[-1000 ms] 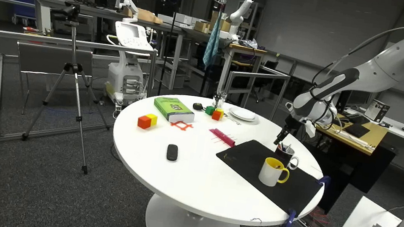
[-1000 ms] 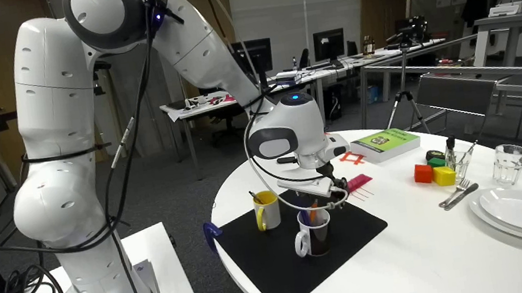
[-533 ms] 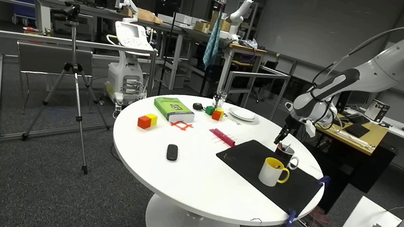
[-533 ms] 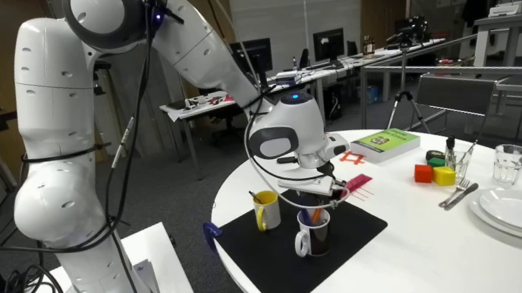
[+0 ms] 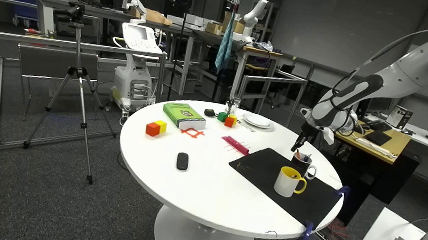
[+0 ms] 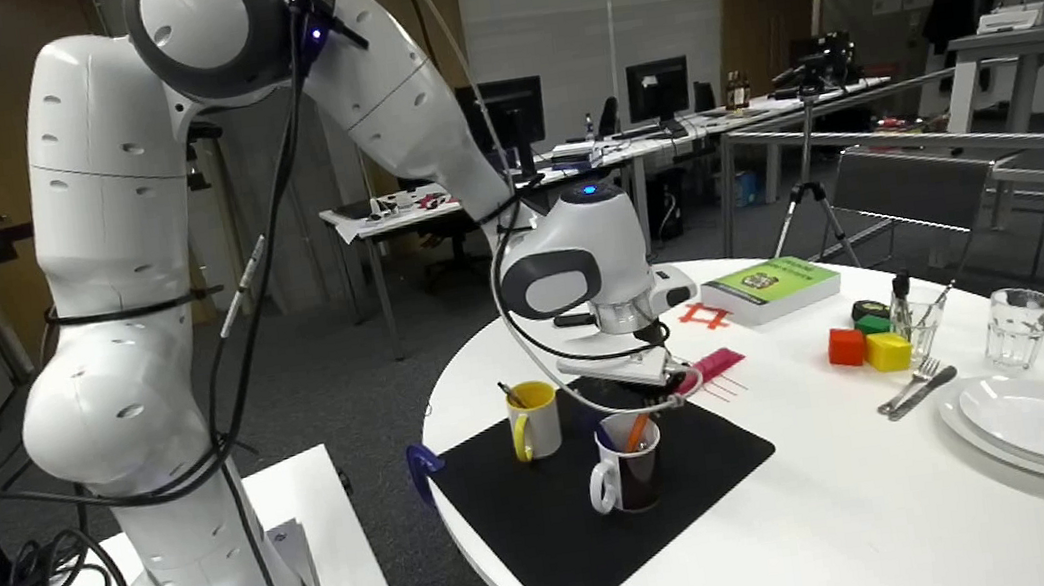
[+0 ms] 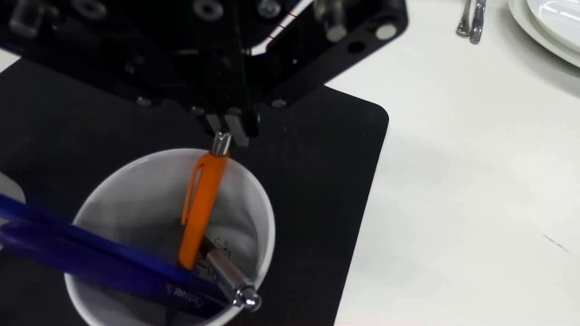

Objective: Move the orange pen from the right cup to the left cup

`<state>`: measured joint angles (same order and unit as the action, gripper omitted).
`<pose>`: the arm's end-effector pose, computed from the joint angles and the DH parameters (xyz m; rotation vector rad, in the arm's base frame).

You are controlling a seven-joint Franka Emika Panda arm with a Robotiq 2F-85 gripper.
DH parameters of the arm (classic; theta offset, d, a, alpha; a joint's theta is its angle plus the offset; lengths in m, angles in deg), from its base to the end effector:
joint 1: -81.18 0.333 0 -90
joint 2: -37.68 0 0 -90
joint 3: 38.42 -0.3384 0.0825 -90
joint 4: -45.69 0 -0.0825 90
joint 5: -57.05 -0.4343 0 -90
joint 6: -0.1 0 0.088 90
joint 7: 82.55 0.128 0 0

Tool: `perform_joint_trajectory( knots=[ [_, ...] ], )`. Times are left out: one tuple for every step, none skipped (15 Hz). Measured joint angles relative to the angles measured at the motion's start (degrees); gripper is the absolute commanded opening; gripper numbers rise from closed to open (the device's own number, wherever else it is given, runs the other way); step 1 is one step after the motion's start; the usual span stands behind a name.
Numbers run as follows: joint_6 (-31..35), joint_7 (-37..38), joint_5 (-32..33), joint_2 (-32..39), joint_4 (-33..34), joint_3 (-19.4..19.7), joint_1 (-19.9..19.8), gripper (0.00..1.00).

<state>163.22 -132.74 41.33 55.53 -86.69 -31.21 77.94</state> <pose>0.5704 -0.1202 0.1897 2.9888 0.6848 0.3612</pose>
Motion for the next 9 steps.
perform_joint_trajectory(
  knots=[
    [0.00, 1.52, 1.94, 0.00, 0.00, -0.68, -0.80, 0.00],
    [0.00, 2.82, 3.64, 0.00, 0.00, -1.36, -1.57, 0.00],
    [0.00, 3.79, 4.94, 0.00, 0.00, -1.93, -2.21, 0.00],
    [0.00, 4.63, 6.04, -0.02, 0.00, -2.48, -2.76, 0.26],
    [0.00, 5.38, 6.85, -0.05, 0.00, -2.96, -3.24, 0.27],
    [0.00, 6.23, 7.53, -0.12, 0.00, -3.36, -3.61, 0.32],
    [0.00, 7.54, 8.39, -0.27, 0.00, -3.48, -3.69, 0.41],
    [0.00, 9.21, 9.23, -0.51, 0.00, -3.53, -3.69, 0.48],
    [0.01, 10.63, 9.90, -0.80, -0.01, -3.60, -3.69, 0.57]
  ],
)
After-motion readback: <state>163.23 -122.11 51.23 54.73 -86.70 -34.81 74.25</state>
